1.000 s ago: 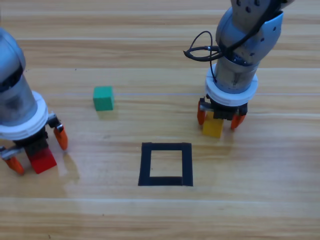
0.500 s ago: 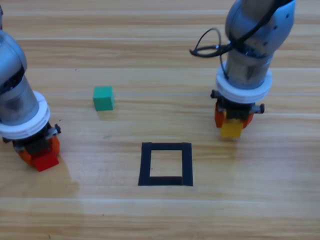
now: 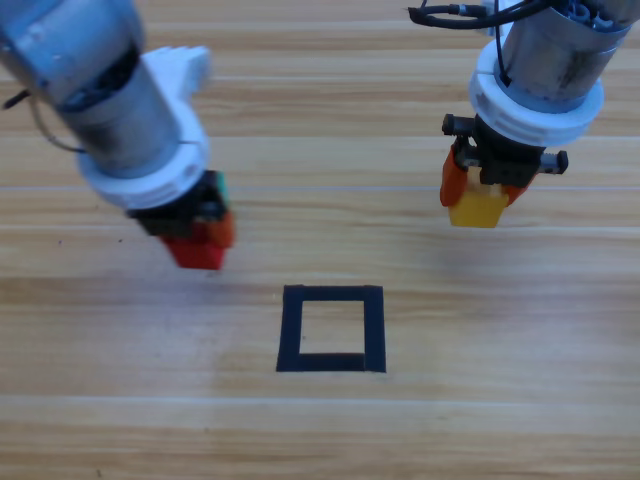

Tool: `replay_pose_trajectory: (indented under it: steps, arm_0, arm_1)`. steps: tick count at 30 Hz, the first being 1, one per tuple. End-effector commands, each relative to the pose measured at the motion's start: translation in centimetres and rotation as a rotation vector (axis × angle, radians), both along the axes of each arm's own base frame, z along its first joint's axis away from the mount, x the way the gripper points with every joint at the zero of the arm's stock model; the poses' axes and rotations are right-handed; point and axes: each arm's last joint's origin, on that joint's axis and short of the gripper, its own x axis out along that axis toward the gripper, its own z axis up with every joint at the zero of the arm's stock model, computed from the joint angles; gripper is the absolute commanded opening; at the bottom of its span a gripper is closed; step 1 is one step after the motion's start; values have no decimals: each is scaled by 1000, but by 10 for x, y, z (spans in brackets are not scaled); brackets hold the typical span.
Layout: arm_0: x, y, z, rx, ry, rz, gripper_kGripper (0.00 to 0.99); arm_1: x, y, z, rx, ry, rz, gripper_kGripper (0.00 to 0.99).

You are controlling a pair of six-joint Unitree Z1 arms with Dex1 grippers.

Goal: Stack the blocks in the rectangular block: red at the bottom, yellow in the middle, green on top

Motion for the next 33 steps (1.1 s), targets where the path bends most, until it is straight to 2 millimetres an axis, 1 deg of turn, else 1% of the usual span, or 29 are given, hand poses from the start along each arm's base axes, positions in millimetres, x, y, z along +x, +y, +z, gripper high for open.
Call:
replay_pose_trajectory:
  steps: [1,2,4,7,9,11,13,15,18,23,25,33]
  arm_0:
    - [-24,-72,-46,76,81,-269,60]
    - [-25,-78,-51,75,93,-293,60]
    - [-26,-84,-55,71,106,-317,60]
    - [-24,-88,-51,57,103,-293,60]
    - [-21,-92,-49,50,101,-237,61]
    - [-16,-96,-50,61,107,-151,61]
    - [-9,-103,-52,76,115,-55,61]
    - [-5,-111,-52,75,110,4,63]
    - [-6,-121,-51,78,101,99,63]
    - [-13,-129,-48,84,98,222,64]
    - [-15,-130,-46,78,97,243,64]
    - [-16,-134,-51,80,113,237,64]
  arm_1:
    - [-9,-1,-2,1,41,27,0]
    - [-7,-3,-1,7,42,32,0]
    - [-3,-6,-1,20,51,45,0]
    - [3,-11,-2,22,53,38,0]
    - [7,-12,-4,27,61,42,0]
    - [9,-10,-5,27,59,48,0]
    - [11,-10,-7,25,59,48,0]
    - [12,-10,-7,27,60,45,0]
    - [12,-9,-8,28,61,50,0]
    - [13,-8,-11,25,66,56,0]
    - [13,-8,-11,24,65,56,0]
    - [15,-7,-15,18,74,56,0]
